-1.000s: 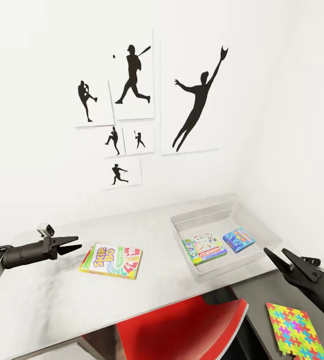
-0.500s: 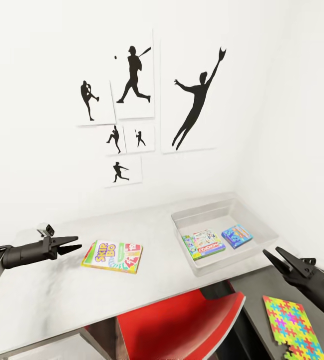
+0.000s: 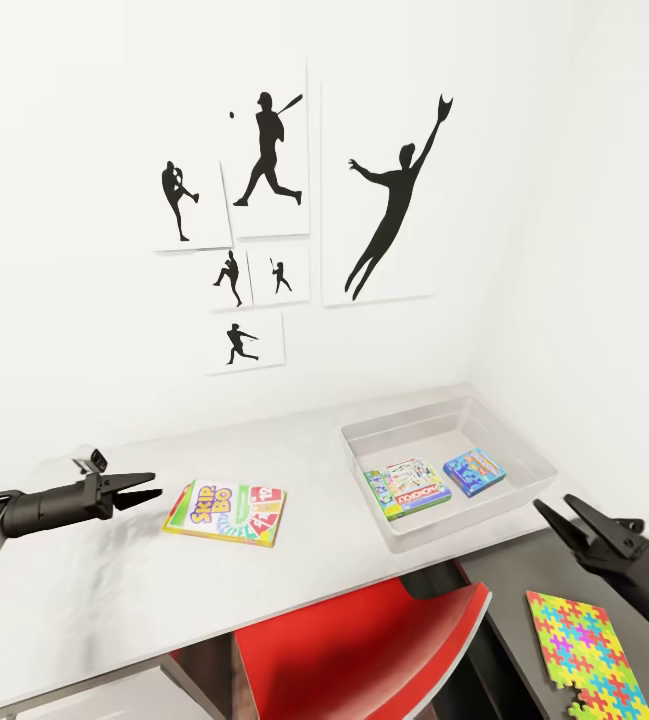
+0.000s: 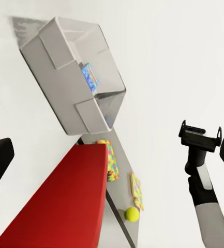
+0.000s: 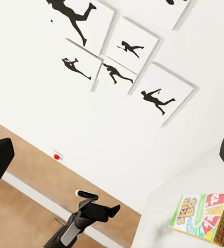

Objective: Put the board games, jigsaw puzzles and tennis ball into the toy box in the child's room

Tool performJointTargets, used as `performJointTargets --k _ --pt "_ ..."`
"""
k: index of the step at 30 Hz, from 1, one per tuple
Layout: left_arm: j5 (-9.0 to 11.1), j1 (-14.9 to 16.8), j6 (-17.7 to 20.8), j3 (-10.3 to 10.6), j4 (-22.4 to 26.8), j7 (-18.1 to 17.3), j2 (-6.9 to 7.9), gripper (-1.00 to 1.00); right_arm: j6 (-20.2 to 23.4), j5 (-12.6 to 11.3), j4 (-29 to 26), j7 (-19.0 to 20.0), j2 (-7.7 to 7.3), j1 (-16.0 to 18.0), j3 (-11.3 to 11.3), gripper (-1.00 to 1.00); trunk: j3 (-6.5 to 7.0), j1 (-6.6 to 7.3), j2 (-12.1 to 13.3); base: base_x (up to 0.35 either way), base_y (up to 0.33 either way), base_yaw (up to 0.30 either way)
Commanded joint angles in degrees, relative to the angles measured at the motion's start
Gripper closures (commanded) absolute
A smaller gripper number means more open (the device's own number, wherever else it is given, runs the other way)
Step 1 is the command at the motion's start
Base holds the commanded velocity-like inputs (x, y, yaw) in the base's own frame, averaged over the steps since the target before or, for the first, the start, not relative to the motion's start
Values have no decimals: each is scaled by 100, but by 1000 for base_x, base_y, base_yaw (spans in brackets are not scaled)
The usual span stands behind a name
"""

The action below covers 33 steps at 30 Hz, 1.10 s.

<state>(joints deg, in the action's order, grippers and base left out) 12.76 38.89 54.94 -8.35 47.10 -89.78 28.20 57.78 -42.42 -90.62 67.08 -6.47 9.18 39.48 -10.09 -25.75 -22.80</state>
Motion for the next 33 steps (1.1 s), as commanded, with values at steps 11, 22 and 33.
performJointTargets --k 11,22,33 --pt "-2 4 61 9 1 -22 21 -100 -298 -9 0 32 14 5 11 -100 24 -3 -12 0 0 0" --pt "-2 -2 55 9 1 -22 19 -100 -376 -10 3 25 13 6 2 -100 121 -3 -12 0 0 0" --pt "-2 -5 40 9 1 -22 17 -100 -381 -11 9 32 14 5 -4 -100 224 -3 -12 0 0 0"
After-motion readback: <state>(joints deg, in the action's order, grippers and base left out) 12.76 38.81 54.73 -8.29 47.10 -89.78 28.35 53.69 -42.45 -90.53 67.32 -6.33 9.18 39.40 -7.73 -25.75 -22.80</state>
